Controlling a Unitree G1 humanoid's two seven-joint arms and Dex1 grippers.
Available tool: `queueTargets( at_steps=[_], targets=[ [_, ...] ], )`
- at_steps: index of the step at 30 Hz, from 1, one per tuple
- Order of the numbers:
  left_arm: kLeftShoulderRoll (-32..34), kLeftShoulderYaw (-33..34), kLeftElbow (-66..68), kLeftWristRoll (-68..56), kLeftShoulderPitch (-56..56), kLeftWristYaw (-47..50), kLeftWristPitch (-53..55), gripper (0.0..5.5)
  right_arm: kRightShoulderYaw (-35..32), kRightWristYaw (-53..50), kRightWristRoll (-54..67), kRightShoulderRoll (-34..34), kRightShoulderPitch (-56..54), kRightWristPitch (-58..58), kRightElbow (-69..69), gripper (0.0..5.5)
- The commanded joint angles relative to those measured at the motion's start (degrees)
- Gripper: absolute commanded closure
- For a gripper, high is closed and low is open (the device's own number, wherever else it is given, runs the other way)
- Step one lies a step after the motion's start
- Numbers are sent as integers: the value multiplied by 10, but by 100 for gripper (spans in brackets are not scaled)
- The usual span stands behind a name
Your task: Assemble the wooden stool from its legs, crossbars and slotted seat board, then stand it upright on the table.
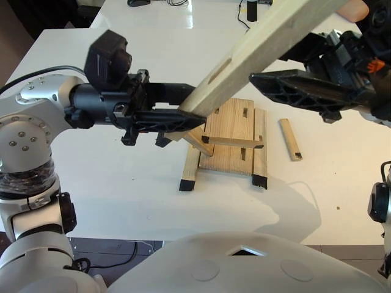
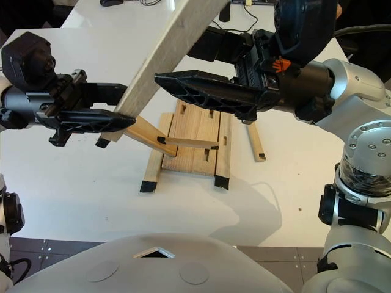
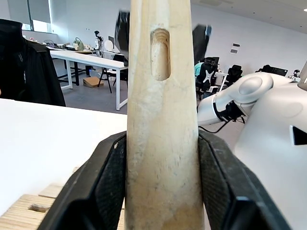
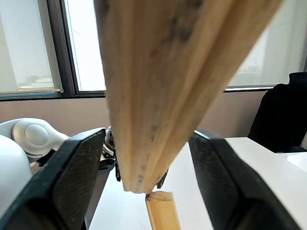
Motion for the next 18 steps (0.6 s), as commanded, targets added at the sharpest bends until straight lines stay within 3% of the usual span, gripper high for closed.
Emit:
queueTargets(
  at_steps=[1,5,13,18],
  targets=[
    [4,-6,-15,5,7,0,-11,350,8,-3,-7,-7,-17,9,0,242],
    [1,-12,-12,5,0,8,-14,350,27,-5,-15,-3,-24,15,-2,242],
    [-3,-22,-16,3,-1,19,-20,350,47,21,-39,-6,-14,16,-8,338],
    [-1,-27,-12,5,-1,19,-23,350,41,44,-42,-19,0,19,-16,344]
  ],
)
